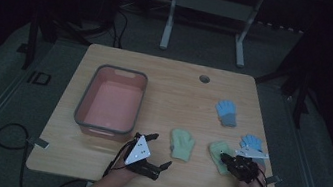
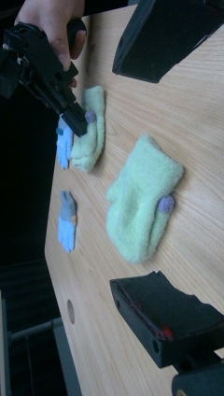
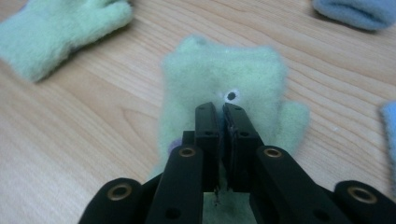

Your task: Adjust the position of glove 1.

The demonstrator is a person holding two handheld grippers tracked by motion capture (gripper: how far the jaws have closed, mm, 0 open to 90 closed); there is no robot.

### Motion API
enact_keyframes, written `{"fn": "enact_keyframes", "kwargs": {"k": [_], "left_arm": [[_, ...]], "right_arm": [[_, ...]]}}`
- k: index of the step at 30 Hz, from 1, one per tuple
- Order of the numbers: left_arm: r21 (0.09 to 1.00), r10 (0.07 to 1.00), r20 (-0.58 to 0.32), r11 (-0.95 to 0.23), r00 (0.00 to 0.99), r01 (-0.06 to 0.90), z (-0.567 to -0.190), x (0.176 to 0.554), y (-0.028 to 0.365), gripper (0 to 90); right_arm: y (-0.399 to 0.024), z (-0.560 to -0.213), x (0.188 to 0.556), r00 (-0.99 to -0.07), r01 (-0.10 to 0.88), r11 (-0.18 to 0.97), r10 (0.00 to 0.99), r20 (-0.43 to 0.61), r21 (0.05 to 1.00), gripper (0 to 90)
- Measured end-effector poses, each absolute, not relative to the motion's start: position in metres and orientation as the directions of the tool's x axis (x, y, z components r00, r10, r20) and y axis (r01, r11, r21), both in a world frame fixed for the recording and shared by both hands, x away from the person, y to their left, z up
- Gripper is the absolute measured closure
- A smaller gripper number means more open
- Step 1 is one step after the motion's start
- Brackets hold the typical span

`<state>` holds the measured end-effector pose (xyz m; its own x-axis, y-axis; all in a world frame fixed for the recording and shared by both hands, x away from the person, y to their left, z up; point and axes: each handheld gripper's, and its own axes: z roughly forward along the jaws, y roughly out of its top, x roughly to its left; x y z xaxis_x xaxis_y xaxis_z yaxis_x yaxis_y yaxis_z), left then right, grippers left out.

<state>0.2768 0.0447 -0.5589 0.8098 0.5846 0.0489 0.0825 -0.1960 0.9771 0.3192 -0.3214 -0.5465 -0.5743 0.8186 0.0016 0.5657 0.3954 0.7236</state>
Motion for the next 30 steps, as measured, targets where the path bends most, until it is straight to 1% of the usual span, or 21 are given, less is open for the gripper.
{"fn": "enact_keyframes", "kwargs": {"k": [2, 4, 6, 10, 12, 14, 16, 19, 22, 23, 24, 26, 27, 28, 30], "left_arm": [[0.977, 0.585, 0.048, -0.195, 0.810, 0.083, -0.559, 0.277, 0.045, 0.9], [0.977, 0.585, 0.049, -0.195, 0.810, 0.082, -0.559, 0.277, 0.045, 0.9], [0.977, 0.585, 0.049, -0.195, 0.810, 0.082, -0.559, 0.277, 0.045, 0.9], [0.978, 0.584, 0.051, -0.195, 0.810, 0.079, -0.559, 0.277, 0.045, 0.9], [0.978, 0.583, 0.049, -0.194, 0.811, 0.080, -0.559, 0.277, 0.045, 1.0], [0.978, 0.583, 0.047, -0.194, 0.811, 0.083, -0.559, 0.277, 0.045, 0.9], [0.978, 0.583, 0.046, -0.193, 0.811, 0.083, -0.559, 0.277, 0.045, 0.9], [0.978, 0.583, 0.048, -0.193, 0.811, 0.081, -0.559, 0.277, 0.045, 0.9], [0.978, 0.581, 0.045, -0.190, 0.812, 0.082, -0.559, 0.277, 0.045, 0.9], [0.978, 0.581, 0.045, -0.190, 0.812, 0.082, -0.559, 0.277, 0.045, 0.9], [0.978, 0.581, 0.047, -0.191, 0.813, 0.080, -0.559, 0.277, 0.045, 0.9], [0.978, 0.581, 0.049, -0.192, 0.813, 0.079, -0.559, 0.277, 0.045, 0.9], [0.978, 0.580, 0.050, -0.193, 0.813, 0.078, -0.559, 0.277, 0.045, 0.9], [0.978, 0.580, 0.049, -0.192, 0.813, 0.078, -0.559, 0.277, 0.045, 0.9], [0.978, 0.580, 0.051, -0.194, 0.813, 0.076, -0.559, 0.277, 0.045, 0.9]], "right_arm": [[-0.320, -0.545, 0.320, -0.546, 0.590, 0.370, 0.838, 0.017, 0.718, 87.2], [-0.316, -0.540, 0.319, -0.508, 0.595, 0.369, 0.861, -0.022, 0.714, 87.7], [-0.316, -0.530, 0.318, -0.472, 0.602, 0.327, 0.882, -0.006, 0.728, 87.8], [-0.309, -0.503, 0.315, -0.416, 0.579, 0.274, 0.909, -0.011, 0.768, 87.8], [-0.305, -0.492, 0.315, -0.400, 0.583, 0.258, 0.916, -0.005, 0.770, 87.6], [-0.302, -0.484, 0.317, -0.371, 0.579, 0.227, 0.929, 0.005, 0.783, 87.5], [-0.296, -0.477, 0.316, -0.339, 0.566, 0.215, 0.941, -0.014, 0.796, 87.6], [-0.290, -0.470, 0.314, -0.293, 0.556, 0.171, 0.956, -0.001, 0.813, 87.7], [-0.283, -0.468, 0.313, -0.227, 0.561, 0.165, 0.973, -0.040, 0.811, 87.9], [-0.283, -0.468, 0.313, -0.227, 0.561, 0.165, 0.973, -0.040, 0.811, 87.9], [-0.281, -0.472, 0.312, -0.185, 0.574, 0.139, 0.982, -0.038, 0.807, 87.9], [-0.280, -0.474, 0.311, -0.171, 0.578, 0.135, 0.984, -0.042, 0.805, 87.9], [-0.278, -0.482, 0.311, -0.145, 0.597, 0.105, 0.989, -0.022, 0.795, 88.0], [-0.276, -0.485, 0.311, -0.138, 0.601, 0.100, 0.990, -0.021, 0.793, 88.0], [-0.272, -0.492, 0.311, -0.142, 0.611, 0.111, 0.989, -0.030, 0.784, 88.0]]}}
